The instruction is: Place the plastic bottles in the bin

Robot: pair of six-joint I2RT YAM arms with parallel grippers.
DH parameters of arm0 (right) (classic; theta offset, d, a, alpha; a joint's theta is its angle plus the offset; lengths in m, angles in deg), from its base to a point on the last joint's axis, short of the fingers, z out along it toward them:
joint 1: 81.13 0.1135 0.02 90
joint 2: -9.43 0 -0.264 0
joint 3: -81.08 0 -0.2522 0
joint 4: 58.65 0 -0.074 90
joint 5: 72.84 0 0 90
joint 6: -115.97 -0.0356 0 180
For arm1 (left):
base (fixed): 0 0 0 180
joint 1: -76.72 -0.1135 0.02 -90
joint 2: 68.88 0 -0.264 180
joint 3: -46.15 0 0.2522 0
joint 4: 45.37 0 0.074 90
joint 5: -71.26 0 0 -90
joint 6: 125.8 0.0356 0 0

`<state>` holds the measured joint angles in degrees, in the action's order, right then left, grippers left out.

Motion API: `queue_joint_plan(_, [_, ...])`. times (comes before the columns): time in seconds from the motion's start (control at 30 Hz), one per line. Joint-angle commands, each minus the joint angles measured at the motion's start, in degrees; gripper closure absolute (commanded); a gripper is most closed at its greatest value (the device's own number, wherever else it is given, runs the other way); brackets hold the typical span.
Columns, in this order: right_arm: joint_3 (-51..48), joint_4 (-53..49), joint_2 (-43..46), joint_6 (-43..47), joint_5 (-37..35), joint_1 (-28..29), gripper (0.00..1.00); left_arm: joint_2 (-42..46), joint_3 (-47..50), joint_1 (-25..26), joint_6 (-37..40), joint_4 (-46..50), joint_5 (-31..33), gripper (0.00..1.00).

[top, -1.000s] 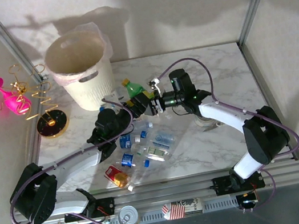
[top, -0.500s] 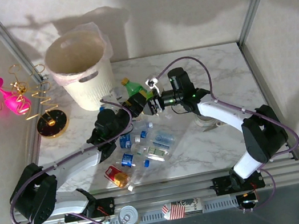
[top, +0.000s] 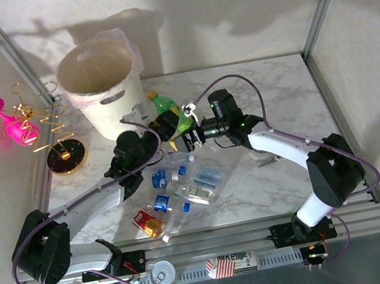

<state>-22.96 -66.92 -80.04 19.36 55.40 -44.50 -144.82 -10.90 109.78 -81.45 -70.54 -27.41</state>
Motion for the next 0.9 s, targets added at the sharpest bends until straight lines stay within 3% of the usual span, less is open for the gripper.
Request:
queue_joint_plan(0.0, [-1.87,0.06,2.84,0.77,-0.75,0.56,0.11,0.88,-6.15,-3.35,4.97,1.92,1.46,0.55])
queue_joint_plan(0.47, [-7.51,1.01,7.69,-0.5,-10.81,-0.39,0.01,-2.18,-24.12,-15.96,16.36,12.44,3.79,0.56])
queue_joint_plan(0.87, [-8.85,-2.34,9.4,-1.12,-20.75,-0.5,0.01,-15.97,-38.9,-28.39,12.49,18.92,-2.03,0.6])
